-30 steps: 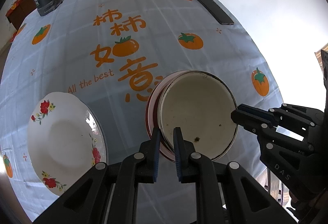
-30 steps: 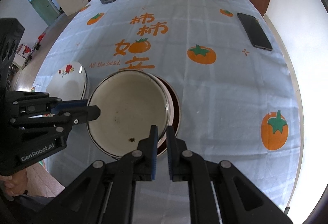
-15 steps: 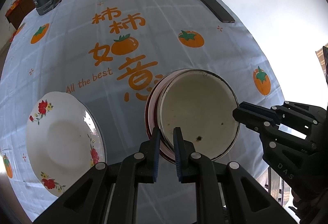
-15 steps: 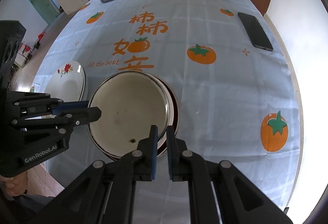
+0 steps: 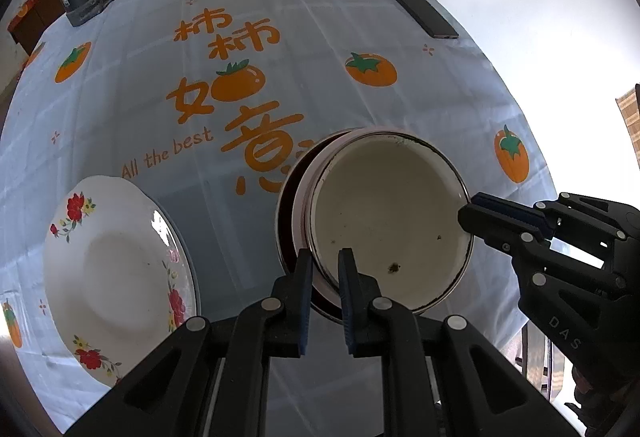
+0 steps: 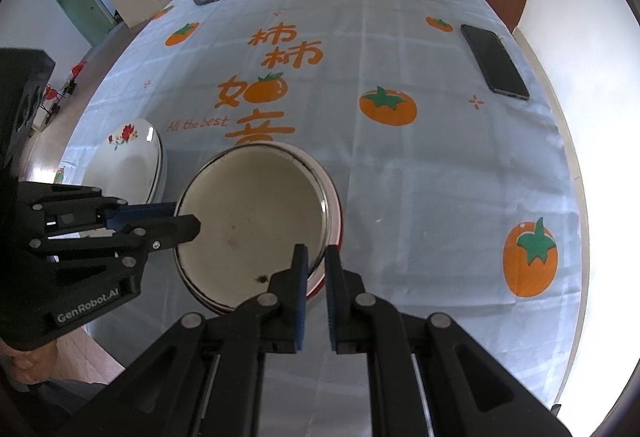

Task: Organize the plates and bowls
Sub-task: 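Lower the cream enamel bowl into the pink bowl with both tools, then open the left tool while the right tool opens, releasing the cream bowl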

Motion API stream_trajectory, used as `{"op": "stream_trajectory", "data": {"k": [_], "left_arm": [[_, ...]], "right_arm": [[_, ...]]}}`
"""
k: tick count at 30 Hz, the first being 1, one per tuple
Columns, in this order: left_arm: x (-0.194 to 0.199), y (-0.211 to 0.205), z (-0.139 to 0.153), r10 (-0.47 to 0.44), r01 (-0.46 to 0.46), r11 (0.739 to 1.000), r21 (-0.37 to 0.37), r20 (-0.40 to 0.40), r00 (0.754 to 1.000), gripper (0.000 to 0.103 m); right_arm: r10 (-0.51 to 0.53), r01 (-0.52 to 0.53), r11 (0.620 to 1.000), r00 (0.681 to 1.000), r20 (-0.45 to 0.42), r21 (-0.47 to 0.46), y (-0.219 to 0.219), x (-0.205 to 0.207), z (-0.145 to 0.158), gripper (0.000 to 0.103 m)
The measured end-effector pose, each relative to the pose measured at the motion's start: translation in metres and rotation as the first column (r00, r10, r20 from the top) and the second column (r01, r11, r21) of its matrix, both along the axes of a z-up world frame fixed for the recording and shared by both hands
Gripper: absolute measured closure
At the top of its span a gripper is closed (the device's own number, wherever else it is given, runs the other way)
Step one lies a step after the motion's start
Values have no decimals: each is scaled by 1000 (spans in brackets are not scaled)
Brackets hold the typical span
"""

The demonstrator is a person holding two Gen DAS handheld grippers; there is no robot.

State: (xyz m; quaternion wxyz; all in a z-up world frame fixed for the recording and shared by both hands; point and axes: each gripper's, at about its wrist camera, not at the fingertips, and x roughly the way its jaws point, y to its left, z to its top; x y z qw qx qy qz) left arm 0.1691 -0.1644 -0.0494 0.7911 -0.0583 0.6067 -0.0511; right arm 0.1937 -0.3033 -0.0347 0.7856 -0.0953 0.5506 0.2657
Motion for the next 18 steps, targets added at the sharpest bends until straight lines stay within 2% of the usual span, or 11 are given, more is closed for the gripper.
{"op": "stream_trajectory", "data": {"k": [15, 18], "left_arm": [[2, 1, -1, 8, -8, 1000, -1, -3, 1000, 89], [2, 1, 0, 9, -9, 1000, 3, -2, 1000, 86]], "right_arm": [[3, -3, 1000, 1000, -3, 7, 1, 0, 0, 95], [15, -15, 1000, 1000, -2, 4, 2, 0, 0, 92]]}}
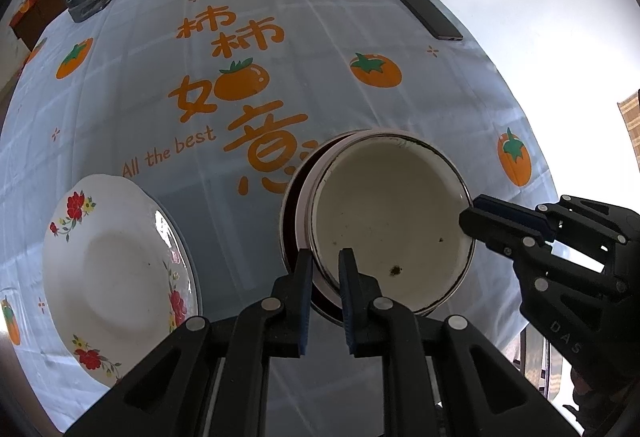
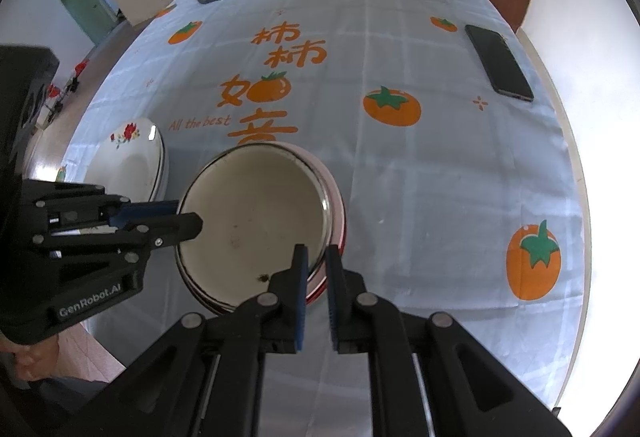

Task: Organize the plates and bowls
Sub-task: 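Open the left tool while the right tool opens, releasing the cream bowl, then close the right tool on the nested bowl stack rim while the left tool closes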

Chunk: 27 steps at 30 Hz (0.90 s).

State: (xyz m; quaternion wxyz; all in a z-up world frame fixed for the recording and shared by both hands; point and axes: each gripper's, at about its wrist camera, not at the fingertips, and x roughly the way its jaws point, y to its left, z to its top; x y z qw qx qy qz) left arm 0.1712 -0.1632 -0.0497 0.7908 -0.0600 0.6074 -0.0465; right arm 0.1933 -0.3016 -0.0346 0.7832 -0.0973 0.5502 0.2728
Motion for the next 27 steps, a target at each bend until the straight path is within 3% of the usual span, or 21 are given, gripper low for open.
{"op": "stream_trajectory", "data": {"k": [1, 4, 5, 8, 27], "left_arm": [[-1, -1, 2, -2, 2, 1000, 15, 11, 1000, 85], [-1, -1, 4, -2, 2, 1000, 22, 26, 1000, 60], [-1, 1, 3, 6, -6, 1000, 22, 27, 1000, 54], [-1, 6, 0, 24, -25, 1000, 17, 21, 999, 53], [1, 9, -17, 61, -61, 998, -5, -34, 998, 53]], "right_arm": [[-10, 10, 1000, 1000, 1, 11, -1, 1, 0, 92], [-23, 23, 1000, 1000, 4, 14, -4, 1, 0, 86], [-24, 24, 1000, 1000, -2, 14, -5, 1, -2, 79], [-39, 39, 999, 999, 4, 14, -7, 1, -2, 60], [-64, 64, 998, 998, -17, 28, -6, 6, -11, 62]]}}
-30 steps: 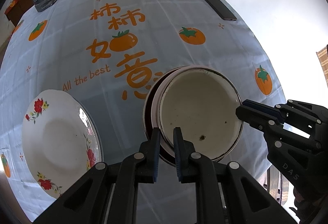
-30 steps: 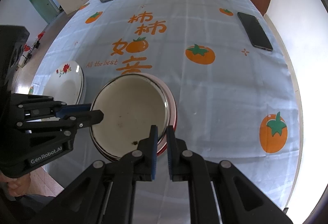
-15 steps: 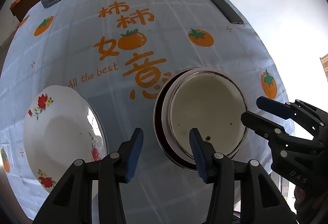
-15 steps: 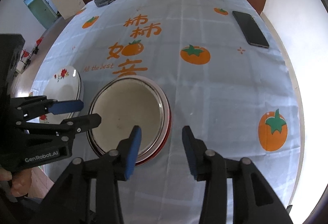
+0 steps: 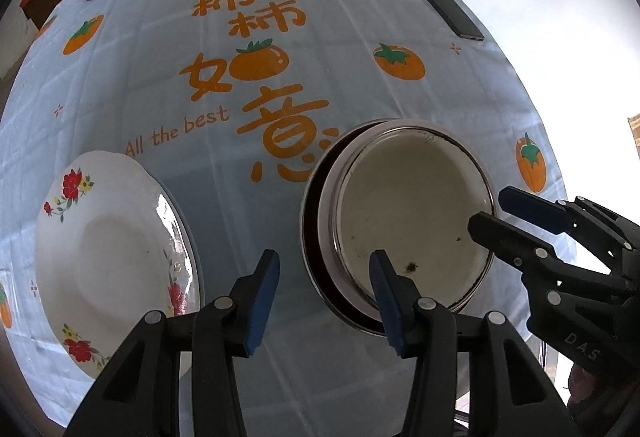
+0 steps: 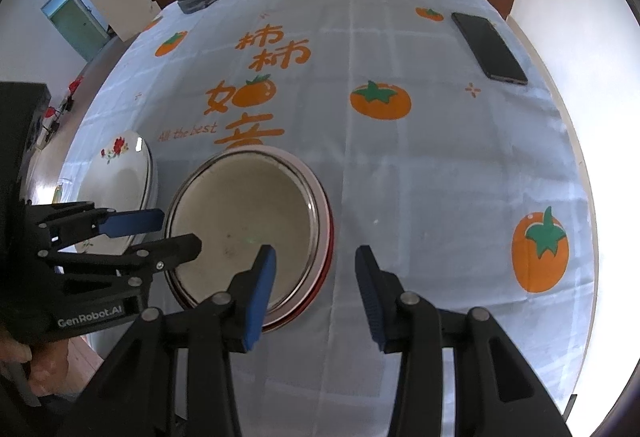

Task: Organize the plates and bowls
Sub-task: 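Close the right tool on the nested bowl stack rim while the left tool closes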

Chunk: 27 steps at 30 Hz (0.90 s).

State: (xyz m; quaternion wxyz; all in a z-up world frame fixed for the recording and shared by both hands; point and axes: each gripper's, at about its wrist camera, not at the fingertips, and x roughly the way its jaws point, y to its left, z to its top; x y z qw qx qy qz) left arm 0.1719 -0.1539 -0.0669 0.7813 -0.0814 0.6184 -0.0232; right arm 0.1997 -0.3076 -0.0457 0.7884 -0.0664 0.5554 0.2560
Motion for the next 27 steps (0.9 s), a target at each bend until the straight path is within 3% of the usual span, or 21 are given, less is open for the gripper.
{"op": "stream_trajectory", "data": {"k": [7, 13, 16, 18, 27], "left_arm": [[2, 0, -3, 1, -1, 1000, -1, -8, 1000, 53], [3, 0, -4, 0, 0, 1000, 2, -8, 1000, 53], [3, -2, -6, -11, 11, 1000, 3, -9, 1000, 54], [3, -4, -6, -21, 21, 1000, -13, -8, 1000, 63], [1, -6, -5, -26, 26, 999, 18, 2, 1000, 65]], "right_arm": [[12, -12, 1000, 1000, -18, 5, 6, 1, -6, 66], [2, -2, 1000, 1000, -23, -1, 2, 3, -8, 80], [2, -3, 1000, 1000, -30, -2, 1, 3, -10, 80], [3, -3, 1000, 1000, -28, -6, 1, 3, -11, 80], [-1, 1, 1000, 1000, -11, -7, 2, 2, -11, 82]]}}
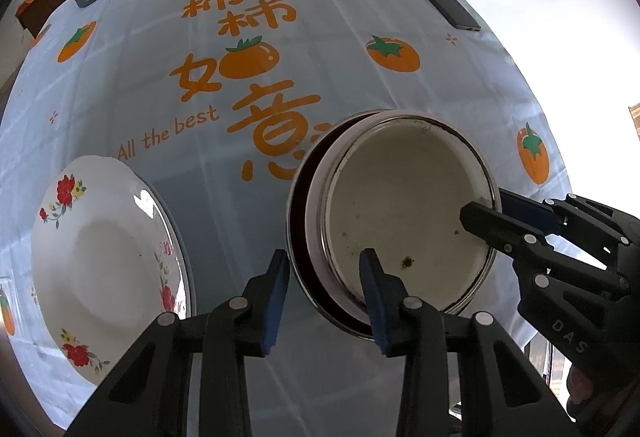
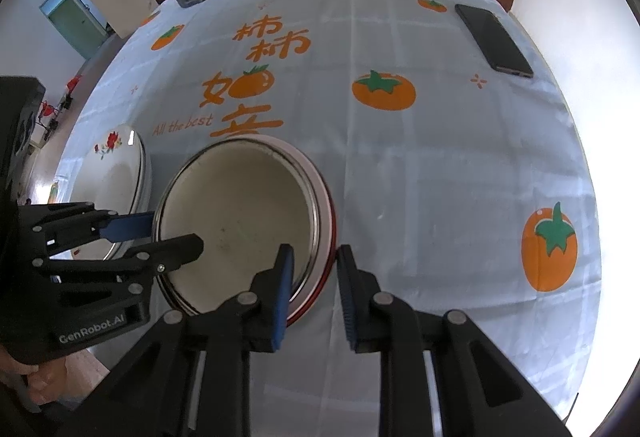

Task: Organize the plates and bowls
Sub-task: 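Close the right tool on the nested bowl stack rim while the left tool closes, then lift the nested bowl stack with both tools toward the red-flower plates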

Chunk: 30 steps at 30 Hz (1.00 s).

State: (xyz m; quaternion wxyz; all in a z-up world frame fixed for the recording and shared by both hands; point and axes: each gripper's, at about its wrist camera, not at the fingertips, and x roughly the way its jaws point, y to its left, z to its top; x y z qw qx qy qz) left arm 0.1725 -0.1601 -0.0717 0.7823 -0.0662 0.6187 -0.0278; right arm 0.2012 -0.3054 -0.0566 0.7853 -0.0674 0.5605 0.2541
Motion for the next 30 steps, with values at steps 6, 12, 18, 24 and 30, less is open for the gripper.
{"op": "stream_trajectory", "data": {"k": [6, 12, 18, 24, 30], "left_arm": [[-5, 2, 2, 11, -11, 1000, 1, -4, 1000, 66], [-11, 4, 7, 20, -20, 1000, -1, -4, 1000, 66], [-20, 10, 19, 35, -35, 999, -3, 8, 999, 66], [-29, 22, 37, 59, -59, 998, -5, 35, 998, 66], [-39, 35, 49, 84, -83, 996, -7, 59, 995, 67]], "right_arm": [[3, -3, 1000, 1000, 1, 5, 1, -3, 4, 82], [17, -17, 1000, 1000, 10, -2, 4, -7, 10, 82], [45, -45, 999, 999, 30, -20, 13, -12, 21, 82], [82, -79, 996, 994, 67, -40, 26, -18, 36, 82], [112, -107, 993, 989, 95, -49, 41, -24, 50, 82]]}}
